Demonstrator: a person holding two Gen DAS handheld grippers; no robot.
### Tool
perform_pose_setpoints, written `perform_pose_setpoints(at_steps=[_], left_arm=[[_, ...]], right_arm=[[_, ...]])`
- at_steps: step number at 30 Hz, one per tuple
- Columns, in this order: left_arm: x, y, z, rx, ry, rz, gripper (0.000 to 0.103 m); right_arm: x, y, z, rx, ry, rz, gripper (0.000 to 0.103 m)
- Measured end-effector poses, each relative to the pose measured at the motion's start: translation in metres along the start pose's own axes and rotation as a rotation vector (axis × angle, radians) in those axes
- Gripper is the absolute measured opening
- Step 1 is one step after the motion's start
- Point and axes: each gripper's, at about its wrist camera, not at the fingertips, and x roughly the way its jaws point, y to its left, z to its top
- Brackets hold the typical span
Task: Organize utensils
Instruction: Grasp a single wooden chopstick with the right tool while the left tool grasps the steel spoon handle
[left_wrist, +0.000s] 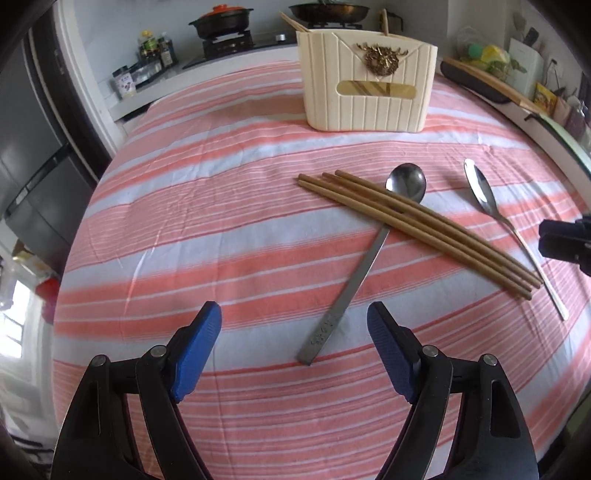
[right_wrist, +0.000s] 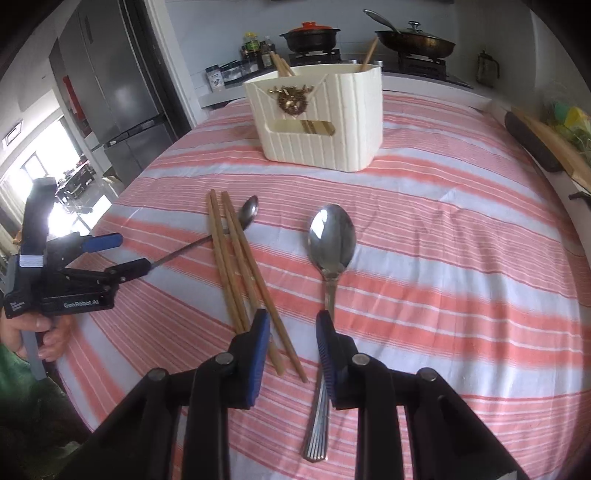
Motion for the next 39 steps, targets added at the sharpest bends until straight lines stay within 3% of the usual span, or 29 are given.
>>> perform_pose_setpoints(at_steps=[2,5,8,12,15,19,25,30,33,35,39], left_arm=[[0.010,-0.003,0.000,0.036,0.023,0.007,0.073],[0.012,-0.004,0.000,0.051,0.021,-0.015,0.064],[0.010,-0.005,-0.001,0.037,0.029,-0.062,0.047],[0.008,-0.013,-0.003,0.048,0.016,-0.054,0.036],[0.008,-0.019,-0.001,0.060,0.016,-0.064,0.017],[0.008,-0.028,0.000,0.039,0.008,0.002,0.011],[-0.003,-0.012,-0.017,-0.151,0.003,-0.011,0.008],[-0.019,-0.008,-0.040,-0.197,-0.004,0.003,0.007],[-0.024,-0.002,-0.049,-0.245,-0.012,0.003,0.007],[-0.023,0.001,-0.050,-0.279,-0.018,-0.010,0.007],[-0.018,0.001,-0.044,-0.274,-0.028,-0.002,0.008]], right_arm=[[0.016,0.008,0.013,-0.023,0.020,0.019,0.025],[0.047,0.015,0.026,-0.071,0.087,0.013,0.014],[0.065,0.021,0.026,-0.098,0.156,0.022,0.014],[0.064,0.026,0.026,-0.098,0.188,0.052,0.014],[0.063,0.028,0.025,-0.104,0.198,0.040,0.014],[0.065,0.039,0.024,-0.161,0.194,-0.046,0.008],[0.036,0.025,0.009,-0.002,0.091,-0.042,0.006],[-0.005,0.005,-0.008,0.094,0.010,-0.041,0.006],[-0.022,-0.017,-0.019,0.140,-0.017,-0.100,0.006],[-0.035,-0.032,-0.028,0.147,-0.036,-0.194,0.006],[-0.046,-0.064,-0.046,0.179,-0.017,-0.306,0.006]])
